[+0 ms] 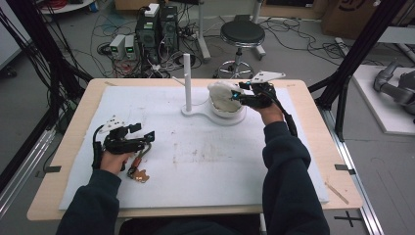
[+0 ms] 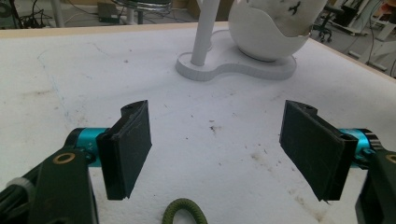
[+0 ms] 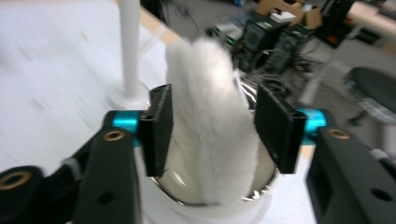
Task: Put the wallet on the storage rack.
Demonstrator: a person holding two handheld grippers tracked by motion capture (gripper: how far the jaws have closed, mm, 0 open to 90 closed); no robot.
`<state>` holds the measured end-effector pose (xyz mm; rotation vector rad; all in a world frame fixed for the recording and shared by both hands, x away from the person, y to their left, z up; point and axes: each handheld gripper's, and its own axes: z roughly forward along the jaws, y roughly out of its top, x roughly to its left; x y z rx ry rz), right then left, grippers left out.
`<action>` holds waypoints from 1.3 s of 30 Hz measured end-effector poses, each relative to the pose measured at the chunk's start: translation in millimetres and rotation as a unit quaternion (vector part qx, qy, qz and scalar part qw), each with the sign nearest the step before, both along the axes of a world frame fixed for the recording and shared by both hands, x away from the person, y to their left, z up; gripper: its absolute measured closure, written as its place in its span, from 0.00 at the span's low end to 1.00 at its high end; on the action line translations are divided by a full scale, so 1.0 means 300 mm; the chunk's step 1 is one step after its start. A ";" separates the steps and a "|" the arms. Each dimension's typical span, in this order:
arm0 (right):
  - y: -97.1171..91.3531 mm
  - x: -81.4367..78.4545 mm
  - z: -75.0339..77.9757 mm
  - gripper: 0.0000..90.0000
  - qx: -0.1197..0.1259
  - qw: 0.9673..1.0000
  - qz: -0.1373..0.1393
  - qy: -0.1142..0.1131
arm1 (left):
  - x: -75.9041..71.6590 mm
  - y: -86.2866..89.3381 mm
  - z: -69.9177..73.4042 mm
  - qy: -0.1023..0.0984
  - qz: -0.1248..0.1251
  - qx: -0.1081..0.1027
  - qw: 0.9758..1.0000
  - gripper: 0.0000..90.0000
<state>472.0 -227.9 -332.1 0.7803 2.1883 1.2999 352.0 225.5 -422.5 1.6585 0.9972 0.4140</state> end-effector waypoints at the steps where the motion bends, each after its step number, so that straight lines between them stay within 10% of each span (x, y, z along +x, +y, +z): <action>1: -0.007 0.002 0.001 0.73 0.017 1.000 0.000 0.012 | 0.001 -0.001 0.000 -0.001 -0.002 0.000 1.000 0.28; 7: -0.005 0.013 -0.021 0.90 0.009 0.999 -0.008 0.051 | 0.000 0.000 0.000 0.001 -0.001 -0.001 1.000 0.28; 16: -0.012 -0.001 -0.050 0.87 -0.106 0.989 -0.064 0.076 | -0.001 -0.002 0.001 0.002 -0.002 -0.001 1.000 0.28; 21: -0.067 -0.025 -0.065 0.72 -0.039 0.994 -0.066 0.071 | 0.000 0.003 0.001 0.003 0.001 -0.004 1.000 0.28; 31: -0.211 -0.143 -0.136 0.42 0.041 0.991 -0.112 0.069 | -0.001 0.005 0.003 -0.005 0.006 -0.007 1.000 0.27; 39: -0.284 -0.246 -0.181 0.30 0.033 0.989 -0.122 0.081 | -0.001 0.003 0.004 -0.010 0.009 0.000 1.000 0.23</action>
